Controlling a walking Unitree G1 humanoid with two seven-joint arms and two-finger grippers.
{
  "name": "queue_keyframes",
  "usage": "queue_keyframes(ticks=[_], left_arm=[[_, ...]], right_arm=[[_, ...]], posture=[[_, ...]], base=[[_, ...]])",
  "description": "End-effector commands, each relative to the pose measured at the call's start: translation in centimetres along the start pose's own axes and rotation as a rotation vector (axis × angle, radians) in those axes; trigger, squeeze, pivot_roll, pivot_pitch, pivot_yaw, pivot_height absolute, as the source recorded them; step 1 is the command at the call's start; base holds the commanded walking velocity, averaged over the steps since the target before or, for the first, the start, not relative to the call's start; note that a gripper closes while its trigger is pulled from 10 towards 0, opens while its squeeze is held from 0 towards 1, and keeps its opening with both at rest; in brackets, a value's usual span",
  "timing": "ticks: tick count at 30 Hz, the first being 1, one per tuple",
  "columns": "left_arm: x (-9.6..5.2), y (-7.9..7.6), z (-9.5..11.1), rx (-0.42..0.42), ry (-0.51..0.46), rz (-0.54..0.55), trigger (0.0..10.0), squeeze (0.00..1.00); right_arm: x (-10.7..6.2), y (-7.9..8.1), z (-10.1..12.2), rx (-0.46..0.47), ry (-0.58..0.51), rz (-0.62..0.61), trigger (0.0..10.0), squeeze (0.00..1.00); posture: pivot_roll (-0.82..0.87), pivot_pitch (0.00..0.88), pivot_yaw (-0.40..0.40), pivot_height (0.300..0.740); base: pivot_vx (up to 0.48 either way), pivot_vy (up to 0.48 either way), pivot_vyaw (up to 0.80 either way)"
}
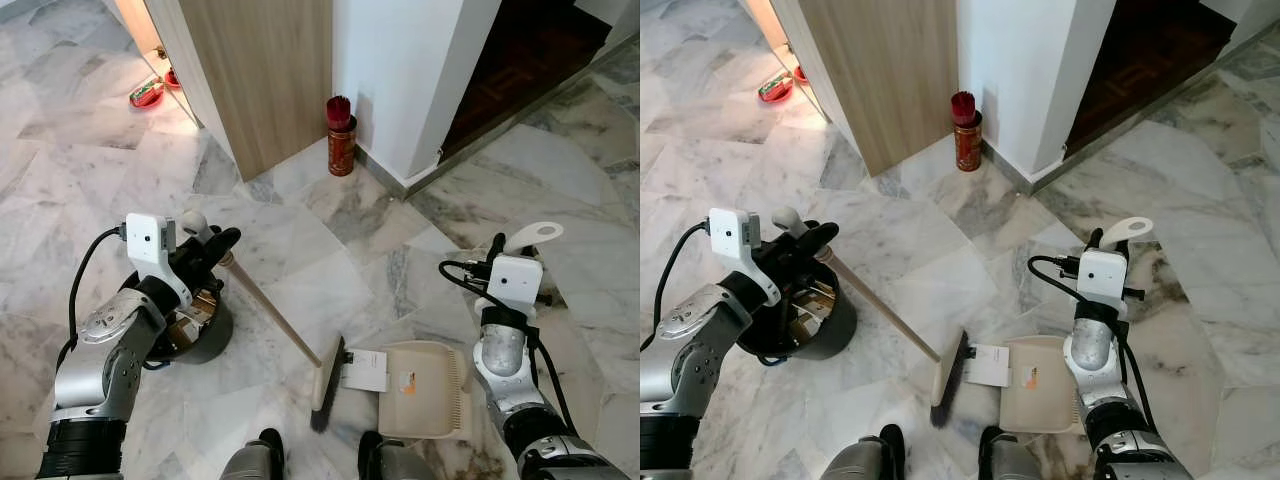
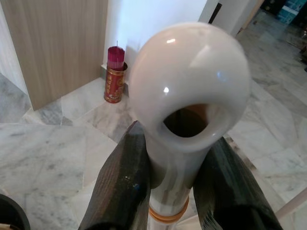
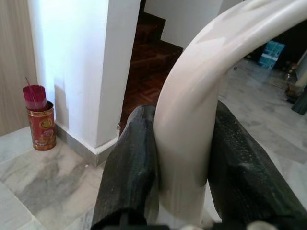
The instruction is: Sweep floor
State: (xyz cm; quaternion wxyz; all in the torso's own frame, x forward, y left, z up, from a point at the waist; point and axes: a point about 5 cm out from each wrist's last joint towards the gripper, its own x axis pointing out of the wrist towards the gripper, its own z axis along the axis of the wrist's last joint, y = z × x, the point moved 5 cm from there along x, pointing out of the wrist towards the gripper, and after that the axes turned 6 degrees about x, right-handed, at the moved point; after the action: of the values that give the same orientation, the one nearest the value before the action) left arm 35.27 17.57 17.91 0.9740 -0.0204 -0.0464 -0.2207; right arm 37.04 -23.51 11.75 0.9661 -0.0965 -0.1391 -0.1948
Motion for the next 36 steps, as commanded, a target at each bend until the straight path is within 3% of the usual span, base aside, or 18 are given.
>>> queue_keyframes(ticks=[1, 14, 20, 36], left_arm=[[-0.2, -0.1, 0.0, 0.01, 0.005, -0.012, 10.0, 0.0], [-0.2, -0.4, -0.1, 0.002, 0.006, -0.027, 10.0, 0.0], [-0.2, -0.7, -0.1, 0.002, 0.024, -0.054, 10.0, 0.0], [-1.0, -1.1, -1.0, -0.007, 0.095, -0.117, 10.0, 0.0]], right_arm=[[-0.1, -0.6, -0.4, -0.051, 0.006, 0.011, 10.0, 0.0], [0.0, -1.0, -0.4, -0.087, -0.001, 0.012, 10.0, 0.0], [-1.4, 0.0, -1.6, -0.108, 0.033, 0.049, 10.0, 0.0], [-4.4, 0.9, -4.4, -0.11, 0.137, 0.1, 10.0, 0.0]], posture=[[0.18, 0.304, 0.056, 0.74], [0.18, 0.305, 0.056, 0.74], [0.2, 0.308, 0.062, 0.74], [0.2, 0.318, 0.071, 0.74]], base=[[0.0, 0.0, 0.0], [0.0, 0.0, 0.0], [0.0, 0.0, 0.0], [0.0, 0.0, 0.0]])
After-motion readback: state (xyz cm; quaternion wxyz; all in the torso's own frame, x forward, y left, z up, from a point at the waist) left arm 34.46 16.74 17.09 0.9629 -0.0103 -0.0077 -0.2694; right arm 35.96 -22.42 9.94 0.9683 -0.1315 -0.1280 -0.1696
